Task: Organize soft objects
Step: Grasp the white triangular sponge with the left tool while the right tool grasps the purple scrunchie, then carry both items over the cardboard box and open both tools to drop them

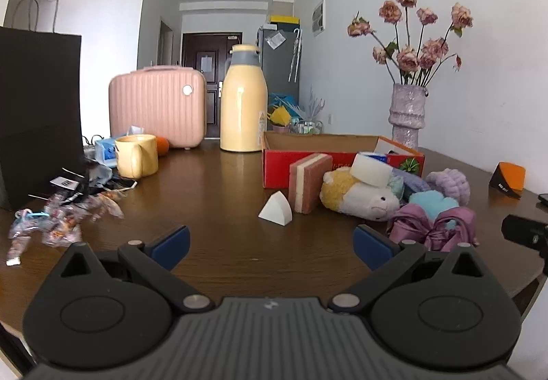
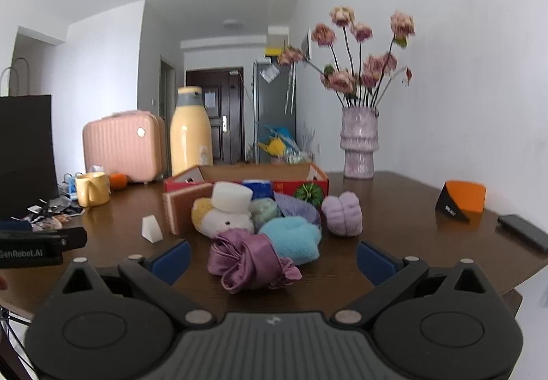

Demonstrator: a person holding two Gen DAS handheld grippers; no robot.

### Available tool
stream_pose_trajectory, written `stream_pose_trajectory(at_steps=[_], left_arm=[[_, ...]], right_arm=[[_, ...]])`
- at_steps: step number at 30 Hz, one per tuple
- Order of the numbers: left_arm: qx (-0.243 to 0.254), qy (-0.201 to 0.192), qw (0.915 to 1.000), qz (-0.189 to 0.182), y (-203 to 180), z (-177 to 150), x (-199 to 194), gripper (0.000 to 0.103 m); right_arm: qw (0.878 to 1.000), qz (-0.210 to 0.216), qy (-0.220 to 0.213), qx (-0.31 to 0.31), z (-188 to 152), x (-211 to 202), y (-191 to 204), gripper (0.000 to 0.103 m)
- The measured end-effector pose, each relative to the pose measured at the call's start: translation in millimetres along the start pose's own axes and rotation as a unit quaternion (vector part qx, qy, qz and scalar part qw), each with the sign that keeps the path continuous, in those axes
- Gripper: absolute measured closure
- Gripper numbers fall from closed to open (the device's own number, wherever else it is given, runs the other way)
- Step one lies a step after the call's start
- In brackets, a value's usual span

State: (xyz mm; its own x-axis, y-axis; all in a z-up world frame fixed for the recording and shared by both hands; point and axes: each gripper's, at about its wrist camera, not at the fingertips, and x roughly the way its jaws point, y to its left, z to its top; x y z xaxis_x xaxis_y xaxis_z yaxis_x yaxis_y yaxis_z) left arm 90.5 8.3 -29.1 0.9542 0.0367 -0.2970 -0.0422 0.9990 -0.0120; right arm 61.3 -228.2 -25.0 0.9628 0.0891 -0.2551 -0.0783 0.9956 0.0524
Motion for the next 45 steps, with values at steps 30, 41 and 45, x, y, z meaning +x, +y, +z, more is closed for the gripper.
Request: stream_pose_trajectory(at_steps=[30,41,45], left_arm=[[0.037,0.147,0.9853,-0.080,10,41,192,0.032],[0.052,0.158,0.9841,-0.061,9,34,201,0.072],[0.053,0.144,0.9856,-0.072,7,38,180,0.075]], right_arm=[[0.977,0.158,0.132,-0.061,5,128,0,0.058],[0.974,0.179,0.129,-0.054,6,130,-5,0.085],[0.972,0.196,0.117,-0.053,6,117,-3,0.086]])
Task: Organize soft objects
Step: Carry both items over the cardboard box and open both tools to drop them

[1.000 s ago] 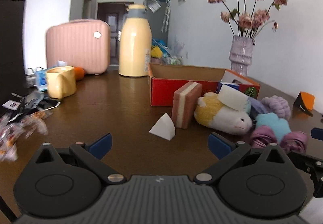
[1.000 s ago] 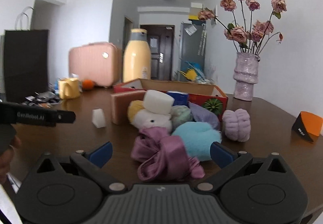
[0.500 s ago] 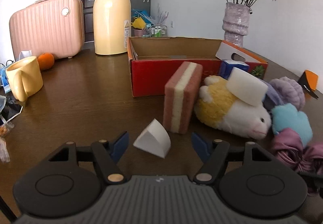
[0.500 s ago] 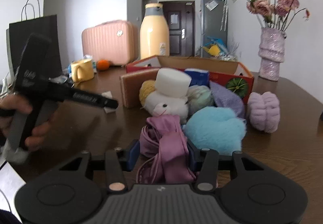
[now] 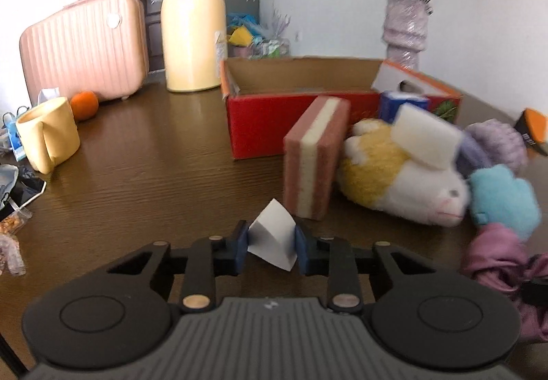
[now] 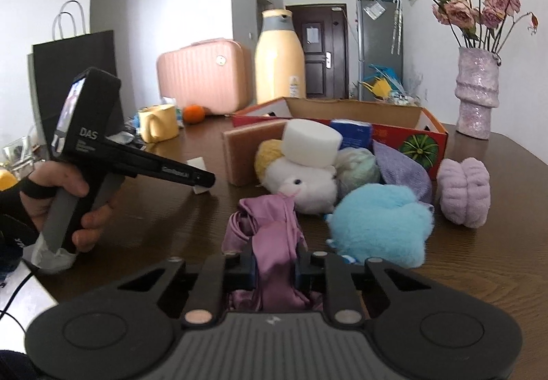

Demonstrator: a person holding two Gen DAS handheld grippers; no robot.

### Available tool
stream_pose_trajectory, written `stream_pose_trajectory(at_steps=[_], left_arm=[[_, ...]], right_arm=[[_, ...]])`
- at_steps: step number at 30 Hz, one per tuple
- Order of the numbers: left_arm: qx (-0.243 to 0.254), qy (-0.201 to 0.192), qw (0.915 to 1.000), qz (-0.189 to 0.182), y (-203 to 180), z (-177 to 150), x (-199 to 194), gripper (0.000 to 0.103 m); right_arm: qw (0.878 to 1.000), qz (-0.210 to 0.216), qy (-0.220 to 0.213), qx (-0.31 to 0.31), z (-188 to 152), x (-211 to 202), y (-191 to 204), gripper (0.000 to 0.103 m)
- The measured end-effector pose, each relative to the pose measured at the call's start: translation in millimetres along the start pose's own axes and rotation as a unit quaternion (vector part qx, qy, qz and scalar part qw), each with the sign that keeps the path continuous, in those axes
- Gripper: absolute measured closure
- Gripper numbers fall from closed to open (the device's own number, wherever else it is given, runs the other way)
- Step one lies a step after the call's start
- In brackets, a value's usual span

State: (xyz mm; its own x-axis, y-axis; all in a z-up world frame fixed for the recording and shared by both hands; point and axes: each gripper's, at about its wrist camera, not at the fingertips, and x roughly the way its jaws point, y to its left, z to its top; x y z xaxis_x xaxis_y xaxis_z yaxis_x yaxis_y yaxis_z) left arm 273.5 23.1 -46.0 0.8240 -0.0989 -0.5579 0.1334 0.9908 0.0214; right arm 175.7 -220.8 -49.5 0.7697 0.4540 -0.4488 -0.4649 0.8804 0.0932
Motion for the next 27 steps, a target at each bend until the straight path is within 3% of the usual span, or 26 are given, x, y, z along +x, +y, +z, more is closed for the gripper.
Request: stream_pose_trajectory(at_steps=[3,8,16,22,27], left_arm=[[0.005,-0.030,0.9995,-0.003,-5,2,-32,0.075],[-0.005,-0.102,0.9947,0.003,-6,15,-91,0.075],[-0.003,-0.213,0.9771,-0.003,-8,69,-151,0.075],[-0.001,-0.237,0.9715,-0.008,-3,116,-160,0.075],[0.000,-0.258,0.9662,-0.014,2,152,-163,0.074]], right_arm=[[1.000,0.005,-0.016,0.001,2,-13,4,0.086],[0.996,-0.016,-0.082,-0.014,12,-45,7,0.086],[0.981,-0.040,-0.183,-0.054,70,-97,3,0.086],[0.968,-0.059,-0.232,-0.071,129,-113,-14,0.086],[0.968,-0.050,-0.238,-0.065,176,-113,-34,0.086]])
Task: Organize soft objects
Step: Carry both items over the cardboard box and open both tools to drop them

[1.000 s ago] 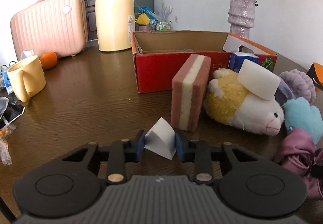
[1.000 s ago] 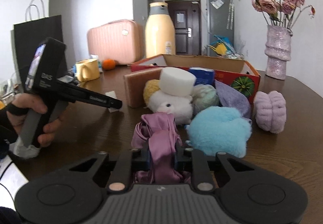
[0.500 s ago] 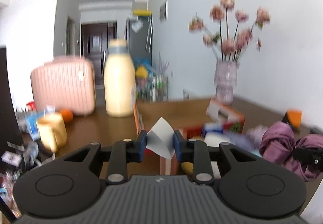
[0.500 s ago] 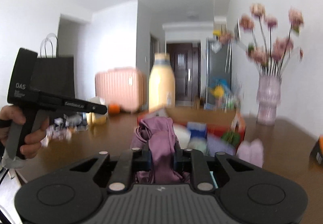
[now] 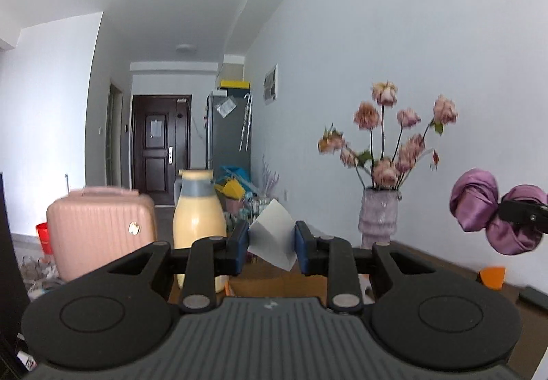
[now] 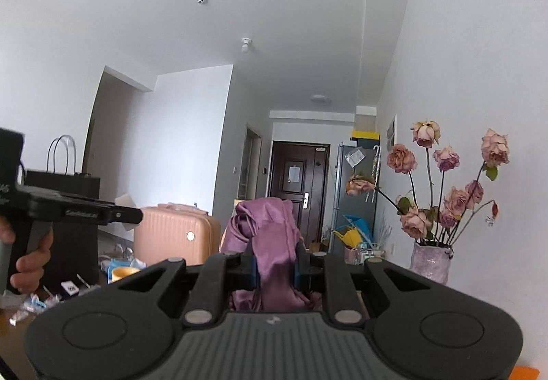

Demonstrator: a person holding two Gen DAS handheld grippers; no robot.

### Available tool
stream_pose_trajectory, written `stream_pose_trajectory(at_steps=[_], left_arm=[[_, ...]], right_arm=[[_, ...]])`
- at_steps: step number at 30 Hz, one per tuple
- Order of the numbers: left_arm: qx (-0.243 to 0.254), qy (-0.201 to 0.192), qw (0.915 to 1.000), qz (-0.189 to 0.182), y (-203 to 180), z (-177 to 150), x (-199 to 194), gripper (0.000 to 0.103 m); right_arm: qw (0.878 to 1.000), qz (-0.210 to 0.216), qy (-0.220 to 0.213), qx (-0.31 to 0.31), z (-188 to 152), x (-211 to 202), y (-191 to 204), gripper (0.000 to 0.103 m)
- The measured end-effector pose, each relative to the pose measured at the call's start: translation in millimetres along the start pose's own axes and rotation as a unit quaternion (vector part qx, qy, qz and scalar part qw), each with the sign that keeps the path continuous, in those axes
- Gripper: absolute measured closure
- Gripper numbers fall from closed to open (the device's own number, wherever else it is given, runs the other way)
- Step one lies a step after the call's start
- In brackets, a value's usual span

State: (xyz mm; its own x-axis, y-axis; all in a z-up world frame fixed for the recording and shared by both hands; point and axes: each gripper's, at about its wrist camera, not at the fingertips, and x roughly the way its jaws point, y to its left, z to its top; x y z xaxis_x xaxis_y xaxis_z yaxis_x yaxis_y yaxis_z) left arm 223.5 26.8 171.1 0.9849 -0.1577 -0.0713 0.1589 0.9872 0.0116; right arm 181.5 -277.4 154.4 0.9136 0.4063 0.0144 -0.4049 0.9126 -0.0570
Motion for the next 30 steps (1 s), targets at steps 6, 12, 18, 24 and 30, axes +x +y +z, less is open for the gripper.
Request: stream_pose_trajectory(at_steps=[6,12,18,24,30], left_arm=[[-0.021,0.027,0.9991,-0.025,19,37,46,0.074],[-0.024,0.102,0.9937,-0.040,31,49,129,0.074],[-0.042,0.210,0.9757,-0.047,37,25,233,0.074],[-0.034,0.322,0.9455,-0.031,29,-36,343,0.074],[-0.042,0.408,0.9120,-0.012,37,-88,408,0.074]], right_arm=[[0.998,0.029,0.050,0.039,36,59,-45,0.085],[0.985,0.050,0.146,0.083,53,145,-99,0.086],[0.971,0.047,0.215,0.094,36,235,-132,0.087],[0.944,0.039,0.306,0.118,-34,330,-150,0.087],[0.906,0.035,0.403,0.123,-107,407,-155,0.087]])
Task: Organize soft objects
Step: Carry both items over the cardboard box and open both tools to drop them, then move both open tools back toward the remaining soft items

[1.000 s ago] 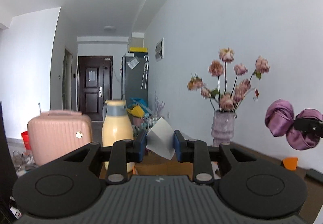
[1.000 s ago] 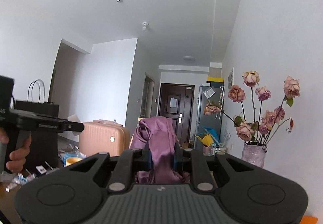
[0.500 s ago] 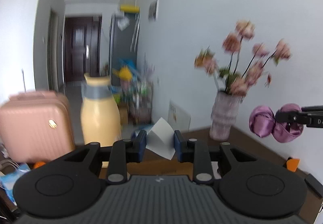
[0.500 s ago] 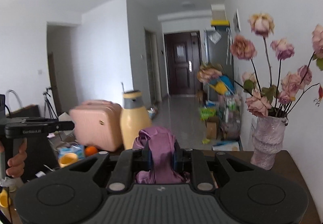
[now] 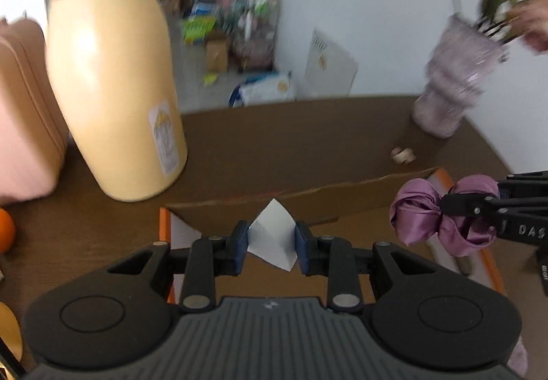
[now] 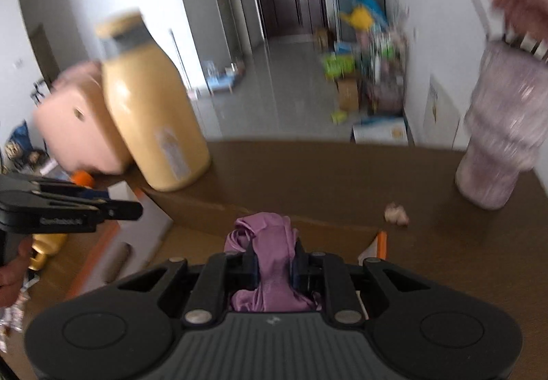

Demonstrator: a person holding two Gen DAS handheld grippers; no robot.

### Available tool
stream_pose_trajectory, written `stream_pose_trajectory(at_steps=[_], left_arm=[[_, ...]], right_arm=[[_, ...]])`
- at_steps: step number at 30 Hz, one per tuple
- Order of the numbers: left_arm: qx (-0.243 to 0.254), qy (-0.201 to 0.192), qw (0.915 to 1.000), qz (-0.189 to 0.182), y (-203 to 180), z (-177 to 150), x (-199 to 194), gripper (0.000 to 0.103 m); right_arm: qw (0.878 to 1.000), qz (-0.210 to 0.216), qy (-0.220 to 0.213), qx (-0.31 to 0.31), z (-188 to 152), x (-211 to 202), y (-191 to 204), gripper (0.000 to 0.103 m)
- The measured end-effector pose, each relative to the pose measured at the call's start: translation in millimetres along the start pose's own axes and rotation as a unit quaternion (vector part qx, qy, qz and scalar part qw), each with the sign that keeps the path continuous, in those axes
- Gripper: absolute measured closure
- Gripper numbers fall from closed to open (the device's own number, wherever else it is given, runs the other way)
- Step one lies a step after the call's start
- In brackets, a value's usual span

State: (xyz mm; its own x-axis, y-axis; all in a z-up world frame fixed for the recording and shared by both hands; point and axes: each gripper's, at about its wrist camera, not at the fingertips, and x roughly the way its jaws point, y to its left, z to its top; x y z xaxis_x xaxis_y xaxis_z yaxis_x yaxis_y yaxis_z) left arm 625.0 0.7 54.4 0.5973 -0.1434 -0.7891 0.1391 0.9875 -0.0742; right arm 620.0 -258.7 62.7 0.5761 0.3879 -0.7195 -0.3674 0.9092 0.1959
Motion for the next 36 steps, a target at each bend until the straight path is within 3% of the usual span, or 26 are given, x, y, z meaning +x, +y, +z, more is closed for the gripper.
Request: stream_pose_trajectory(at_steps=[5,9,11,13,14,15,17,24,26,31,33,36], left_arm=[[0.003,0.066,0.9976,0.021,5,-2,49,0.073],[-0.002,0.077,0.9965,0.032,9,-9,66,0.064],[-0.011,0.076,0.9964,0.034,9,-8,71,0.054],[-0.008,0.074,0.9966,0.034,8,-5,69,0.046],[-0.009,0.074,0.9966,0.034,6,-1,67,0.039],[-0.008,0.072,0.9968,0.033,5,-1,64,0.038],[-0.010,0.063,0.9974,0.035,3,1,53,0.037],[-0.008,0.018,0.9995,0.026,-9,5,-20,0.035],[-0.004,-0.004,0.9997,0.025,-15,5,-51,0.029],[0.002,-0.055,0.9982,0.026,-29,-1,-122,0.029],[-0.001,-0.091,0.9955,0.024,-33,-11,-155,0.023],[0.002,-0.168,0.9852,0.032,-38,-36,-203,0.011]], right_arm=[[0.997,-0.028,0.075,-0.006,-7,66,-5,0.087],[0.995,-0.036,0.091,-0.011,-15,85,-4,0.084],[0.995,-0.044,0.084,-0.017,-14,85,-4,0.078],[0.995,-0.059,0.080,-0.030,-14,84,-2,0.053],[0.995,-0.060,0.077,-0.035,-14,83,-2,0.048],[0.995,-0.059,0.077,-0.036,-13,81,-2,0.043],[0.995,-0.055,0.072,-0.033,-10,74,-2,0.043],[0.998,-0.053,0.031,-0.025,-5,17,12,0.042],[0.998,-0.061,0.019,-0.030,-1,-8,20,0.039],[0.996,-0.073,-0.025,-0.042,3,-81,47,0.030],[0.995,-0.081,-0.045,-0.048,1,-110,60,0.027],[0.990,-0.094,-0.092,-0.053,-9,-154,79,0.010]])
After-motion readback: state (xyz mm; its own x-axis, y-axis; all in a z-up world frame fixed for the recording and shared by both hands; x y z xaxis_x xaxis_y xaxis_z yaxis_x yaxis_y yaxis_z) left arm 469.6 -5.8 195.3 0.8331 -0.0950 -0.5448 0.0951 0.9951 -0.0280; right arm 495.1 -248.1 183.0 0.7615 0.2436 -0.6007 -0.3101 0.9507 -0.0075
